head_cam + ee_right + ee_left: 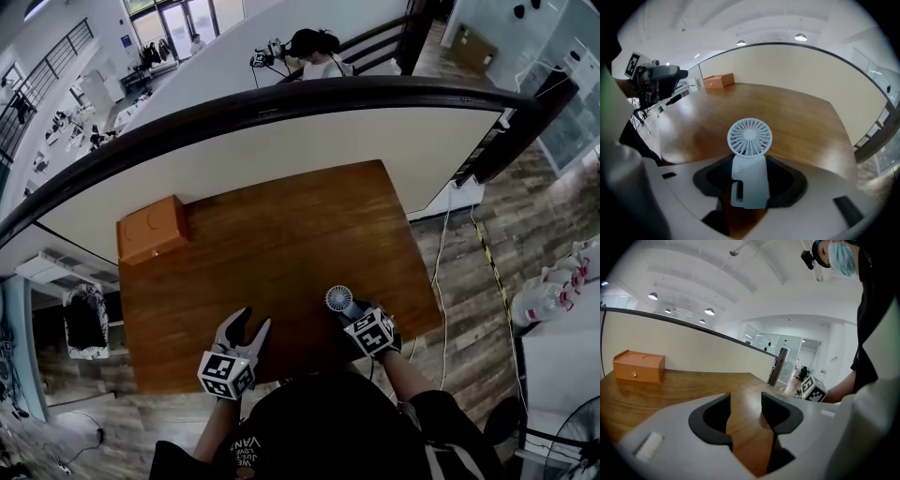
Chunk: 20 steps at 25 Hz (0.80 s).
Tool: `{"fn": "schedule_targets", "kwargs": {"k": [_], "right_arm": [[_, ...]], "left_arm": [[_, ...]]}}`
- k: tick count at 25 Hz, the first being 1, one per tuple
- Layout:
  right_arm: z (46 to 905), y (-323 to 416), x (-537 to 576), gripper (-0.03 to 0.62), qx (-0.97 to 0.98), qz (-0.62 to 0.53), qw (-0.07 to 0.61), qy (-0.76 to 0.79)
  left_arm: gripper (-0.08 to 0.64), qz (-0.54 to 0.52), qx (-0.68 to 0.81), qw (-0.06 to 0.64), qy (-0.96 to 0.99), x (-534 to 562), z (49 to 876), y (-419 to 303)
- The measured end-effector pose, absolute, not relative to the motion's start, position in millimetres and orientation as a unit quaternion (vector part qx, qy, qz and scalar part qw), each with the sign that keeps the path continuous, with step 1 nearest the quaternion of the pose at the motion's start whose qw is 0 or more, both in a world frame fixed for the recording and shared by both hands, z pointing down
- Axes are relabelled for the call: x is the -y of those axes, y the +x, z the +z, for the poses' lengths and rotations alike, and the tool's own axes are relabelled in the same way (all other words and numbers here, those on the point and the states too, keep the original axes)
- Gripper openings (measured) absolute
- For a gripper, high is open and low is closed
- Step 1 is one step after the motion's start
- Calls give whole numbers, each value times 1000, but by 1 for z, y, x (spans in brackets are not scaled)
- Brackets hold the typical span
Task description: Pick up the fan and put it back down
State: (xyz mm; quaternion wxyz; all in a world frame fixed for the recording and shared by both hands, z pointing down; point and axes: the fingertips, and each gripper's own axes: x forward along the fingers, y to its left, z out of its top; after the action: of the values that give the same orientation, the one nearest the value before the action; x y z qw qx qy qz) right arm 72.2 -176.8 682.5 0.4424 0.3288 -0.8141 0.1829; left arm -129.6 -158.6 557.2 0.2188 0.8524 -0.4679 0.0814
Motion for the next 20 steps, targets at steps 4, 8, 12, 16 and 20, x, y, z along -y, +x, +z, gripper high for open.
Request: {"fn": "schedule_targets", "kwargs": {"k": [4,8,12,16,20], "right_arm": [[673,83,198,222,811,185,432,348],[661,94,234,222,810,187,412,374],[643,101,277,222,810,194,391,392],[632,106,323,222,808,191,382,406],[633,111,369,222,804,192,376,418]], "left_arm": [[190,82,468,221,852,167,560,-126],[190,80,469,222,851,176,562,-122],[190,87,469,228,849,186,562,-116],[190,91,477,228,844,197,569,-114],[190,96,488,238,834,204,573,-109]]}}
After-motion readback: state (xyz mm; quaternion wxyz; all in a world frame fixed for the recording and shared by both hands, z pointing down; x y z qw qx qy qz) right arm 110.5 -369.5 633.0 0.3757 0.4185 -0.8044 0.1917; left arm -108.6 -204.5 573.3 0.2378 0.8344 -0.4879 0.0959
